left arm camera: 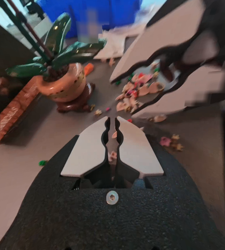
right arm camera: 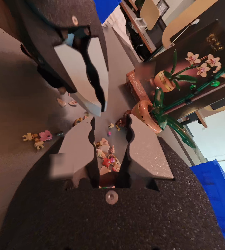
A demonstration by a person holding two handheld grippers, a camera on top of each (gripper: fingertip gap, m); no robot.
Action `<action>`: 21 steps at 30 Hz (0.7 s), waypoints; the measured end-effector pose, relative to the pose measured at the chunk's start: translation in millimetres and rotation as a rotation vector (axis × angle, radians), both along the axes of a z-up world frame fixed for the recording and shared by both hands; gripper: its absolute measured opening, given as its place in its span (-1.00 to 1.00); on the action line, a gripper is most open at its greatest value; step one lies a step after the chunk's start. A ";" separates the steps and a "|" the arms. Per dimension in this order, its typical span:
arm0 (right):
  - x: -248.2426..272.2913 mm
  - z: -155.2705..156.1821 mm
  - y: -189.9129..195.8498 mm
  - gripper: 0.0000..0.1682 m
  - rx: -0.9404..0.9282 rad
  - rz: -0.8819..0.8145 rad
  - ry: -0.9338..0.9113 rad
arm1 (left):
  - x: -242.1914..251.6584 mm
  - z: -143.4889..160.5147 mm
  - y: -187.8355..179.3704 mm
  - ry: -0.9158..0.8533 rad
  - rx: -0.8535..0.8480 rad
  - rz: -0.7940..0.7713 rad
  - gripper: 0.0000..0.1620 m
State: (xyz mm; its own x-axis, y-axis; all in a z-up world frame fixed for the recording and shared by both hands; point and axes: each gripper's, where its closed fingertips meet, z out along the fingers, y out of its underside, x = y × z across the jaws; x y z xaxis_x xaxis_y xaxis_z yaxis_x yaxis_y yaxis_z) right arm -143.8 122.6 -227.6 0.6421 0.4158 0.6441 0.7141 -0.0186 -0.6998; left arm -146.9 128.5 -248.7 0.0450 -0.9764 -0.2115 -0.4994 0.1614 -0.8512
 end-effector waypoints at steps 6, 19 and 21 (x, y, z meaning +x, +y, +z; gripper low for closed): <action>50.0 -16.6 -18.6 -0.72 -0.170 -0.080 0.100 | -15.4 25.1 31.6 -0.141 0.067 0.131 -0.94; 82.3 -23.5 -50.7 -0.85 -0.609 0.046 0.469 | -54.6 108.5 36.5 -0.623 0.058 0.055 -0.27; 77.1 -33.9 -60.1 -0.86 -0.634 0.045 0.409 | -53.8 105.2 35.5 -0.607 0.062 0.039 -0.02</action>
